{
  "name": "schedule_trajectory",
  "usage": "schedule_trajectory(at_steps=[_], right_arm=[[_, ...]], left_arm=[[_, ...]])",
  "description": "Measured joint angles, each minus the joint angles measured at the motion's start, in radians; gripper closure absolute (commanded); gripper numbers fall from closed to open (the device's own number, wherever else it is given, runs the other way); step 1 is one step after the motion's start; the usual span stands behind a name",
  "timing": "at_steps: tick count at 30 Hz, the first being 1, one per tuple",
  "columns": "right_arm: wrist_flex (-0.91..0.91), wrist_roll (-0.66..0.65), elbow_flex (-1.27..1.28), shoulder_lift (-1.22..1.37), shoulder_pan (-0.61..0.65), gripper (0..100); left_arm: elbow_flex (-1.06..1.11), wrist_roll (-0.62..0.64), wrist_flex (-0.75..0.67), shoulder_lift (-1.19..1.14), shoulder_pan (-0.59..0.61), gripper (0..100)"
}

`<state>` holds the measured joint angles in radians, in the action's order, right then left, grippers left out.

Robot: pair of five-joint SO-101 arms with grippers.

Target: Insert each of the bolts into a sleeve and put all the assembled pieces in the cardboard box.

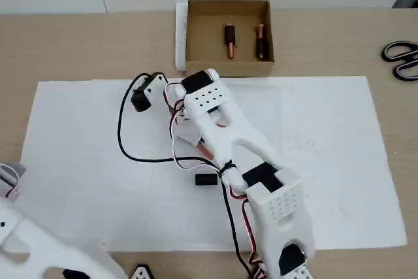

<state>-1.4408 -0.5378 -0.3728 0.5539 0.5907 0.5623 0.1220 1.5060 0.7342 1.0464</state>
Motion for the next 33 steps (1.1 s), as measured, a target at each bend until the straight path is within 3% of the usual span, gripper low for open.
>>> schedule_trajectory(at_steps=[5, 9, 20, 29, 33], right_arm=[[0.000, 0.000, 0.000, 0.006, -0.011, 88.3], [0.002, 0.002, -0.011, 0.020, -0.021, 99.8], [-0.002, 0.020, -0.048, 0.026, -0.054, 99.5], [-0.149, 0.028, -0.230, 0.026, -0.075, 99.5], [-0.204, 0.100, -0.322, 0.026, -0.103, 99.5]], left_arm=[[0.000, 0.000, 0.000, 0.000, 0.000, 70], [0.000, 0.000, 0.000, 0.000, 0.000, 70], [0.000, 0.000, 0.000, 0.000, 0.000, 70], [0.000, 0.000, 0.000, 0.000, 0.000, 70], [0.000, 0.000, 0.000, 0.000, 0.000, 70]])
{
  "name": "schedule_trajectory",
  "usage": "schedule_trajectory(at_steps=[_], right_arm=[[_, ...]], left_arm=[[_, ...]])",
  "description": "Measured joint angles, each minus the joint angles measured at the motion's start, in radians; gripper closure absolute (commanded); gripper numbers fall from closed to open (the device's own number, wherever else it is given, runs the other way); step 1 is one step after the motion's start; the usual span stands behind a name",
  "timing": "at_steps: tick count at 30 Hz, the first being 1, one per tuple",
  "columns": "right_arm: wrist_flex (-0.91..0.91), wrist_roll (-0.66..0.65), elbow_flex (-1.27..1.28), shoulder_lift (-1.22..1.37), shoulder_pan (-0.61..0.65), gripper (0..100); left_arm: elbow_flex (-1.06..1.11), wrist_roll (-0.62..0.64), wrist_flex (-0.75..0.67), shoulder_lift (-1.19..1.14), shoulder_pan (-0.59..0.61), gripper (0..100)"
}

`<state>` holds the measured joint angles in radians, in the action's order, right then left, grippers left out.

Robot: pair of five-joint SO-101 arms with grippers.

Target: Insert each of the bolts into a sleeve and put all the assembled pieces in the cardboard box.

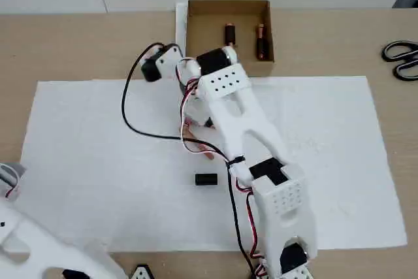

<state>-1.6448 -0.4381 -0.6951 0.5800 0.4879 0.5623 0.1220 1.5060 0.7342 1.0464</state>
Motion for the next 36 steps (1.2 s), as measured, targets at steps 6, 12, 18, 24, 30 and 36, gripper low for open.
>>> schedule_trajectory(at_steps=[6, 12, 18, 24, 30, 36], right_arm=[[-0.025, 0.157, -0.040, 0.000, -0.127, 99.6], [-0.034, 0.258, 0.014, -0.003, -0.270, 99.5], [-0.034, 0.292, 0.201, -0.063, -0.344, 99.5], [-0.017, 0.319, 0.333, -0.110, -0.339, 99.5], [0.080, 0.354, 0.437, -0.115, -0.339, 99.5], [0.144, 0.354, 0.494, -0.109, -0.341, 99.4]], left_arm=[[0.000, -0.043, 0.020, 0.000, -0.104, 70], [0.000, -0.054, 0.029, 0.000, -0.387, 70], [0.000, -0.020, 0.029, 0.000, -0.618, 70], [0.000, -0.005, 0.017, 0.000, -0.664, 70], [0.000, -0.003, 0.017, 0.000, -0.664, 70], [0.000, -0.003, 0.017, 0.000, -0.664, 70]])
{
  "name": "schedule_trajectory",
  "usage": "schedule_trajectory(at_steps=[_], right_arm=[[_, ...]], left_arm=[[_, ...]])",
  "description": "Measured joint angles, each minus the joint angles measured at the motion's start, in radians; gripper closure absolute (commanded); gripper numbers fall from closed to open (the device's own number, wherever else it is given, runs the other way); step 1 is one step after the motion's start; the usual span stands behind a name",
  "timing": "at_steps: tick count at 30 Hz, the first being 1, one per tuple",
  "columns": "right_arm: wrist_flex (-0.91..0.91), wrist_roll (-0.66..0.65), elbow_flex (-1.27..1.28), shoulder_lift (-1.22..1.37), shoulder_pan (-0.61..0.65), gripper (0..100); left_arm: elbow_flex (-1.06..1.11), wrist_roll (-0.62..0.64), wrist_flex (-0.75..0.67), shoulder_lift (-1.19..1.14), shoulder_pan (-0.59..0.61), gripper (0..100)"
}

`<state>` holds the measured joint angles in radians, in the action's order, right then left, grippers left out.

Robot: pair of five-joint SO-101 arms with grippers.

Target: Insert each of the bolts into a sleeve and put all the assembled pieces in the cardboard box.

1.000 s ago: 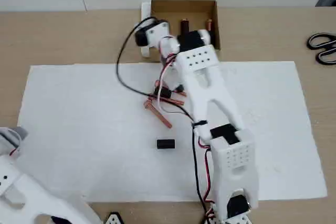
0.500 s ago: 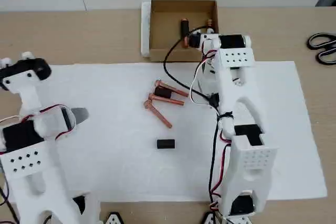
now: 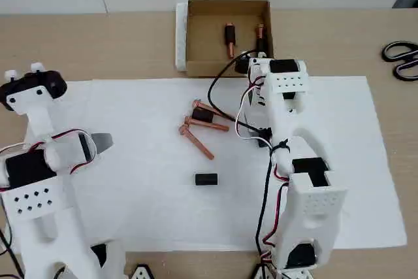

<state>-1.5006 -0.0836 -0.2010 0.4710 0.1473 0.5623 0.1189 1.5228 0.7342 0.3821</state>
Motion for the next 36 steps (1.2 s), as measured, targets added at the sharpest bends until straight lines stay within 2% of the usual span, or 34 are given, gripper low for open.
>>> schedule_trajectory(at_steps=[6, 18, 23, 36], right_arm=[[0.008, 0.000, -0.003, 0.018, -0.002, 92.0], [0.012, 0.000, -0.003, 0.026, 0.006, 91.4], [0.014, 0.000, -0.003, 0.026, 0.009, 86.4], [0.015, 0.000, -0.011, 0.061, 0.015, 86.6]], left_arm=[[0.000, 0.000, 0.000, 0.000, 0.000, 70], [0.000, 0.000, 0.000, 0.000, 0.000, 70], [0.000, 0.000, 0.000, 0.000, 0.000, 70], [0.000, 0.000, 0.000, 0.000, 0.000, 70]])
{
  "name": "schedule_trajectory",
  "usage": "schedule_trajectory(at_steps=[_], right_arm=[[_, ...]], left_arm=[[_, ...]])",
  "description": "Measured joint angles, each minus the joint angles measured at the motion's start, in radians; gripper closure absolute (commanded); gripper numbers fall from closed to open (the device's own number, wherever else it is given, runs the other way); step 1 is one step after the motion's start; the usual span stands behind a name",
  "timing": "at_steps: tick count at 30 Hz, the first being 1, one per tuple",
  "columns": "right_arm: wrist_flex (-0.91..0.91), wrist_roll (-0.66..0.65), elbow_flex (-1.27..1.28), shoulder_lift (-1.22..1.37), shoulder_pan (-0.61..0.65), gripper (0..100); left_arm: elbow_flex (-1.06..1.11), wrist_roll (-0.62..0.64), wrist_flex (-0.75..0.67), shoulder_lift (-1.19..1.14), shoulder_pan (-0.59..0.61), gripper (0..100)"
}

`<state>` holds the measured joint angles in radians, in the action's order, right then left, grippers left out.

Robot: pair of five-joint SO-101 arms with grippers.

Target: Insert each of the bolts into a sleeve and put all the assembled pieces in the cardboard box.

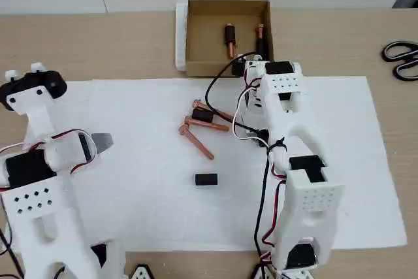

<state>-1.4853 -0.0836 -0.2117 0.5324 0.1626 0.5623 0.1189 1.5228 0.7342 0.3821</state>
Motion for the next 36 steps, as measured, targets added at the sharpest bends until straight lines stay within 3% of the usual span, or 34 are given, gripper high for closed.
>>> schedule_trajectory(at_steps=[7, 11, 23, 28, 36], right_arm=[[0.011, 0.000, -0.005, 0.037, -0.003, 87.5], [0.018, 0.000, -0.005, 0.040, -0.005, 99.4], [-0.015, 0.000, -0.041, 0.028, -0.021, 99.5], [-0.133, 0.000, -0.126, -0.091, -0.020, 99.5], [-0.192, 0.009, -0.153, -0.503, -0.012, 99.5]], left_arm=[[0.000, -0.002, 0.000, 0.000, 0.000, 70], [0.000, -0.002, 0.000, 0.000, 0.000, 70], [0.000, -0.002, 0.000, 0.000, 0.000, 70], [0.000, -0.002, 0.000, 0.000, 0.000, 70], [0.000, 0.000, -0.009, 0.000, -0.002, 70]])
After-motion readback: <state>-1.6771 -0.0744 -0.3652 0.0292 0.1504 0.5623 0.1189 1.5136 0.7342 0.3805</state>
